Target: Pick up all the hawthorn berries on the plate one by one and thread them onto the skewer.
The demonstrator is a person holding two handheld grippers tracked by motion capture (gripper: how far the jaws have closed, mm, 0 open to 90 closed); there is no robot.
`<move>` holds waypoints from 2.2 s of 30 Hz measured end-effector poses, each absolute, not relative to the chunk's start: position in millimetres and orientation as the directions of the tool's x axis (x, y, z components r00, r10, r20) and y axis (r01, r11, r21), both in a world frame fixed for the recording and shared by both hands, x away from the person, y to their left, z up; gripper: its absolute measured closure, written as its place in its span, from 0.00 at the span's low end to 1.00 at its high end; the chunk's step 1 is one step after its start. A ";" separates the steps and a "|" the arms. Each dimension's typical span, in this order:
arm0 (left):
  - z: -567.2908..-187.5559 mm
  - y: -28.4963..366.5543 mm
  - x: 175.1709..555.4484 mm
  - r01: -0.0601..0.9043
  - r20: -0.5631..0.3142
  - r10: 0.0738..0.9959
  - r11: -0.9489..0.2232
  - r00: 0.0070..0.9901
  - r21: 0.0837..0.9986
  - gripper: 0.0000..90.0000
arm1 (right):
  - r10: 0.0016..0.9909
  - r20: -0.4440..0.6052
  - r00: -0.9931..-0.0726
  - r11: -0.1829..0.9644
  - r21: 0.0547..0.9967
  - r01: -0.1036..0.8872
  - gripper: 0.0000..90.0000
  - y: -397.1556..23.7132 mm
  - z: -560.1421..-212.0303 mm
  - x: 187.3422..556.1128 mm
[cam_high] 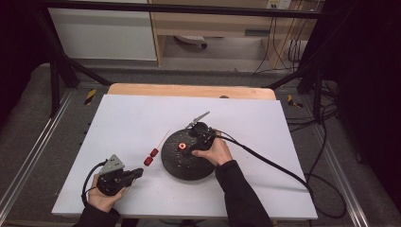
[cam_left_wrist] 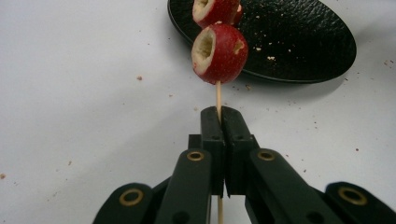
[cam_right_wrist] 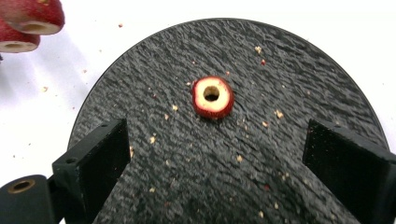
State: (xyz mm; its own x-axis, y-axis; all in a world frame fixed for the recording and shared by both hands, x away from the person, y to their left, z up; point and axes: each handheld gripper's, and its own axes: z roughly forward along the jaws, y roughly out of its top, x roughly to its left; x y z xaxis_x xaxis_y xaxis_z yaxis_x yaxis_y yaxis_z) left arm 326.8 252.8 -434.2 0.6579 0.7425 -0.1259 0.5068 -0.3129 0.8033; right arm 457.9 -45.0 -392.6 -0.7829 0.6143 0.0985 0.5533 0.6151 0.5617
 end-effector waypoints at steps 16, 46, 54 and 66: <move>-435.4 254.0 328.4 0.515 -0.130 0.749 -0.308 0.650 0.800 0.98 | 0.584 0.084 -0.808 0.672 0.508 0.538 0.10 -22.5 -400.3 478.2; -434.2 253.4 327.9 0.513 -0.127 0.745 -0.314 0.655 0.799 0.98 | 0.560 0.147 -0.816 0.702 0.440 0.561 0.57 -12.5 -411.3 495.5; -434.1 253.2 327.9 0.512 -0.128 0.744 -0.314 0.655 0.799 0.98 | 0.555 0.137 -0.821 0.710 0.436 0.553 0.63 -12.2 -412.9 496.6; -434.0 253.0 327.9 0.511 -0.127 0.744 -0.315 0.656 0.800 0.98 | 0.556 0.146 -0.818 0.710 0.428 0.559 0.69 -12.4 -412.5 497.1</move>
